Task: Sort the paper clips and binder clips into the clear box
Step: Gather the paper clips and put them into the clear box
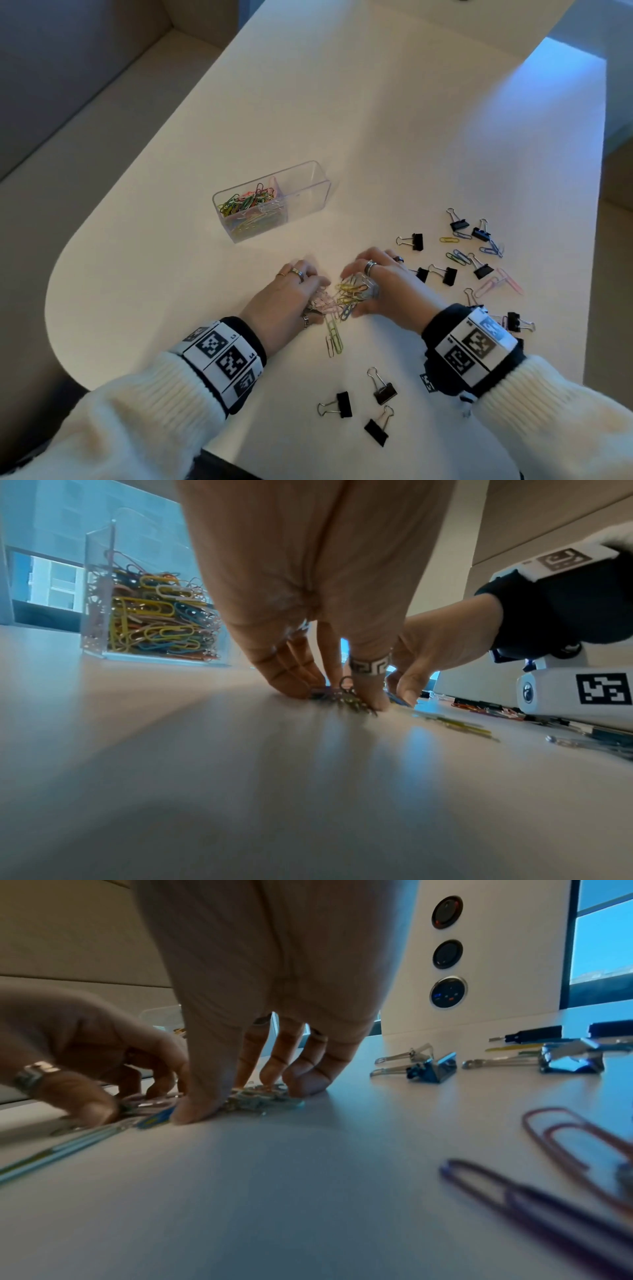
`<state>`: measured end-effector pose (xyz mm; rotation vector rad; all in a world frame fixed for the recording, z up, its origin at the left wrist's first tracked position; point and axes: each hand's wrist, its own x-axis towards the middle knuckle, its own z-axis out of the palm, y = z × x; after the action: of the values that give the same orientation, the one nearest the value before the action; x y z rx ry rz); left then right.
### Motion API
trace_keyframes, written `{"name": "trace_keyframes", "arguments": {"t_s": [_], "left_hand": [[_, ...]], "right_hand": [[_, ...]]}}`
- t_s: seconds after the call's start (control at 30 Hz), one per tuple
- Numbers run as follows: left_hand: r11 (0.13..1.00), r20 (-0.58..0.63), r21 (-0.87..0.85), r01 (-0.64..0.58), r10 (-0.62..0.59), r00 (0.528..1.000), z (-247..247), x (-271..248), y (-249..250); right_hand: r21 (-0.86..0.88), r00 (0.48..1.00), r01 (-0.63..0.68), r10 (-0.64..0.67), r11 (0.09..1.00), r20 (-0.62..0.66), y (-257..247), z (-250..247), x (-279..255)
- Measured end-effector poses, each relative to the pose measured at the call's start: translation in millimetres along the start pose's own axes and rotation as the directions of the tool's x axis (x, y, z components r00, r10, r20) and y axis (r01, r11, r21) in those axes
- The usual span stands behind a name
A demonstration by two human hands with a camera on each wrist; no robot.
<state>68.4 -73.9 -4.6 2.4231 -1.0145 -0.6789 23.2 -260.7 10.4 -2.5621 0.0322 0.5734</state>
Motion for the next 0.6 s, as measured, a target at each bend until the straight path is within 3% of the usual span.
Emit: {"name": "trace_keyframes", "arguments": {"t_s": [0.13, 0.37, 0.6], "left_hand": [[0.999, -0.037, 0.006, -0.033, 0.033, 0.999, 6, 1, 3], [0.996, -0.030, 0.077, 0.050, -0.047, 0.998, 7, 11, 3], [0.992, -0.052, -0.072, 0.103, -0.107, 0.993, -7, 10, -4]], "right_hand": [[0.034, 1.000, 0.028, -0.028, 0.999, -0.013, -4, 9, -3], [0.031, 0.998, 0.043, -0.041, 0.999, -0.054, -14, 17, 3], [0.026, 0.993, 0.086, -0.084, 0.996, -0.080, -20, 2, 10]]}}
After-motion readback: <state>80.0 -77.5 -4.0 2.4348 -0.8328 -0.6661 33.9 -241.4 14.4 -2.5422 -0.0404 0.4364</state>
